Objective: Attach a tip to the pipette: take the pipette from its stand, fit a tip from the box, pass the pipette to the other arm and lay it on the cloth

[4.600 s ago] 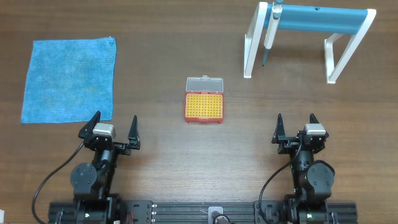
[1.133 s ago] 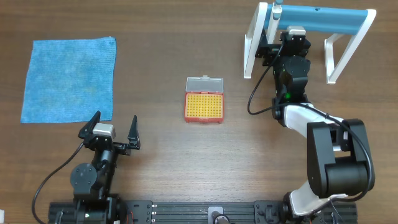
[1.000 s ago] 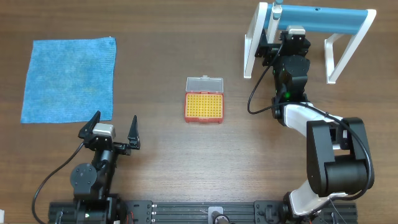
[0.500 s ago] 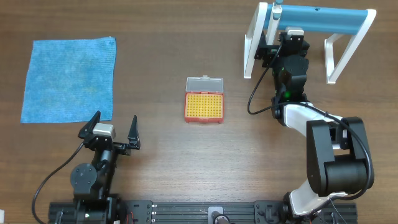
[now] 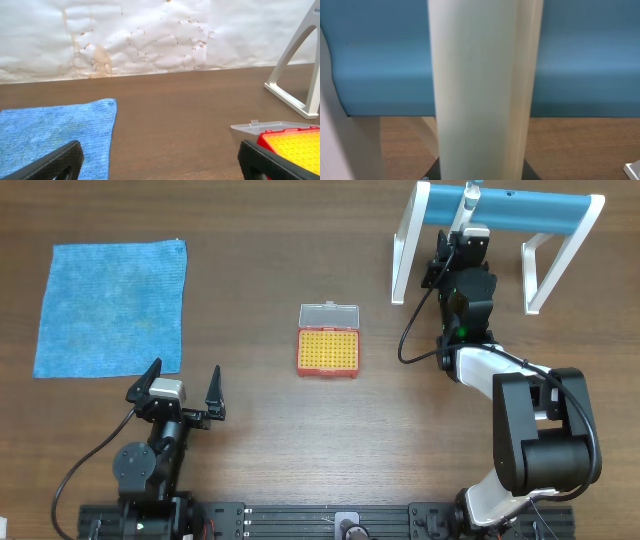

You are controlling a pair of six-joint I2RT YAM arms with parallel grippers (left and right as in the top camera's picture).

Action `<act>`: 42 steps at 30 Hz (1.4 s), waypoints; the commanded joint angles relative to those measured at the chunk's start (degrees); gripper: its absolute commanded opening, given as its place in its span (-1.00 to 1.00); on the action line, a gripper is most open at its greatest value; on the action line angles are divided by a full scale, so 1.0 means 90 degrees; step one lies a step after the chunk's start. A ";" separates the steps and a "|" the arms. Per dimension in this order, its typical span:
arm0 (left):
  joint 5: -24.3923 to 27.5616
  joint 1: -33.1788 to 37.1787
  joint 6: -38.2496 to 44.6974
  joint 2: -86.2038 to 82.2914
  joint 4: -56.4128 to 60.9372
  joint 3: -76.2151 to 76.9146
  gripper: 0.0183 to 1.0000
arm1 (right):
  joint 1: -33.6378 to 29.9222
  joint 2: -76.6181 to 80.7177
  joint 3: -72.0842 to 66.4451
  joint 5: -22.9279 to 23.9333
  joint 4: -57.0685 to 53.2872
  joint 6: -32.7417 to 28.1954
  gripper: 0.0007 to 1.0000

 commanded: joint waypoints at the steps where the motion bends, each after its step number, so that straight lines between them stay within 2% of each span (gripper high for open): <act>1: 0.0022 -0.0022 -0.0034 -0.0029 -0.0032 -0.0015 0.99 | -0.0015 -0.0180 0.0114 0.0029 0.0039 0.0024 -0.84; 18: 0.0022 -0.0022 -0.0034 -0.0029 -0.0032 -0.0015 0.99 | 0.0078 -0.0663 -0.0034 0.0029 -0.0379 0.0024 -0.83; 22: 0.0022 -0.0022 -0.0034 -0.0029 -0.0032 -0.0015 0.99 | 0.0282 -0.0959 -0.0165 0.0027 -0.0379 0.0022 -0.83; 26: 0.0022 -0.0022 -0.0034 -0.0029 -0.0032 -0.0015 0.99 | 0.0770 -0.1598 -0.0814 0.0010 -0.0168 0.0024 -0.84; 28: 0.0022 -0.0022 -0.0034 -0.0029 -0.0032 -0.0015 0.99 | 0.1073 -0.1749 -0.1307 -0.0338 0.0483 0.0024 -0.83; 31: 0.0022 -0.0022 -0.0034 -0.0029 -0.0032 -0.0015 0.99 | 0.1581 -0.1654 -0.2040 -0.1149 0.2424 0.0024 -0.84; 32: 0.0022 -0.0022 -0.0034 -0.0029 -0.0032 -0.0015 0.99 | 0.1758 -0.1549 -0.2261 -0.1260 0.3196 0.0024 -0.84; 33: 0.0022 -0.0022 -0.0034 -0.0029 -0.0032 -0.0015 0.99 | 0.1921 -0.1484 -0.2407 -0.1258 0.3466 0.0058 -0.84; 38: 0.0022 -0.0022 -0.0034 -0.0029 -0.0032 -0.0015 0.99 | 0.2395 -0.1338 -0.2535 -0.1865 0.3458 0.0146 -0.84; 42: 0.0022 -0.0022 -0.0034 -0.0029 -0.0032 -0.0015 0.99 | 0.2939 -0.1134 -0.2535 -0.1906 0.3456 0.0141 -0.84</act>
